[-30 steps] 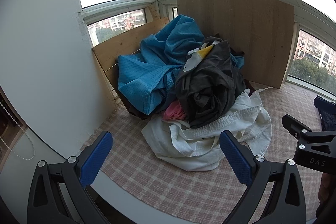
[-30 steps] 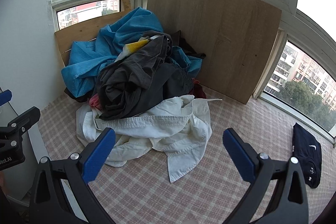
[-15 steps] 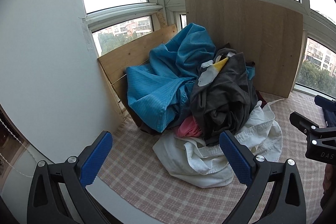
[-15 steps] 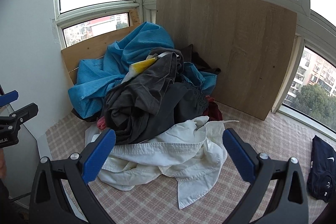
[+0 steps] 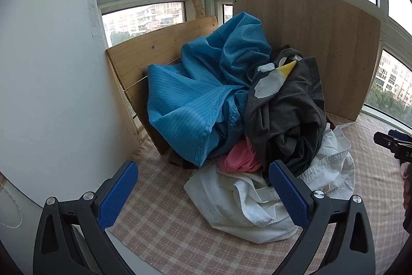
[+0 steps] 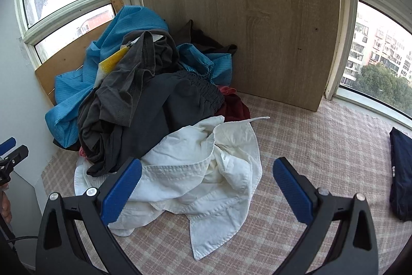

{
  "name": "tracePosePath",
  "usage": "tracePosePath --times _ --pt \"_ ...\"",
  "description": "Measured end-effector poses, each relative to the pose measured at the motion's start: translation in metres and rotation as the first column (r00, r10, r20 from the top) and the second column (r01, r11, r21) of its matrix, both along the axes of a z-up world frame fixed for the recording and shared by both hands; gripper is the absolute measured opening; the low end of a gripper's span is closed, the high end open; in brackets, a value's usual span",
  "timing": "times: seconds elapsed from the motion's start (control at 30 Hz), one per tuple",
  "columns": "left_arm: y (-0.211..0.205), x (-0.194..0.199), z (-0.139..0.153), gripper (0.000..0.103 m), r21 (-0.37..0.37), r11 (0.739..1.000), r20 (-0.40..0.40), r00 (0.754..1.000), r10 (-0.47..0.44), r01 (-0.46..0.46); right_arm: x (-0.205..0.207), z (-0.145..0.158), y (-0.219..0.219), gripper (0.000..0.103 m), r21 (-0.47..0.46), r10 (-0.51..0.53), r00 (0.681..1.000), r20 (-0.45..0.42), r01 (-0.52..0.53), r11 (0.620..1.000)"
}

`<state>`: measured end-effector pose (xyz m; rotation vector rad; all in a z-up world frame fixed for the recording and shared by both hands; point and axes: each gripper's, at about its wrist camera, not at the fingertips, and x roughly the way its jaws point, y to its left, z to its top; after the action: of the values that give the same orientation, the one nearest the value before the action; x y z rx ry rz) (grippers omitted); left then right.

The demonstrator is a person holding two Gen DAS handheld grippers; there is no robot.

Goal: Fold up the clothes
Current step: 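Move both grippers toward the white shirt on the clothes heap, then grasp the white shirt with the right gripper and lift it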

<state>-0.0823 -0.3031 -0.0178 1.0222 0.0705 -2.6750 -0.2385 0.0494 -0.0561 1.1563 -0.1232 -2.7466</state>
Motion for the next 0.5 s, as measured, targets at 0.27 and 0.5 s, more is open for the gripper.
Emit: tracePosePath --times 0.27,0.5 --pt "-0.004 -0.018 -0.025 0.102 0.035 0.999 0.044 0.999 -0.023 0.021 -0.02 -0.033 -0.003 0.1 -0.049 0.007 0.997 0.077 -0.004 0.999" --pt "-0.01 -0.018 -0.033 0.102 0.025 0.999 0.073 0.997 -0.026 0.025 -0.038 -0.061 -0.005 0.098 -0.091 0.017 0.99 0.143 -0.004 0.996"
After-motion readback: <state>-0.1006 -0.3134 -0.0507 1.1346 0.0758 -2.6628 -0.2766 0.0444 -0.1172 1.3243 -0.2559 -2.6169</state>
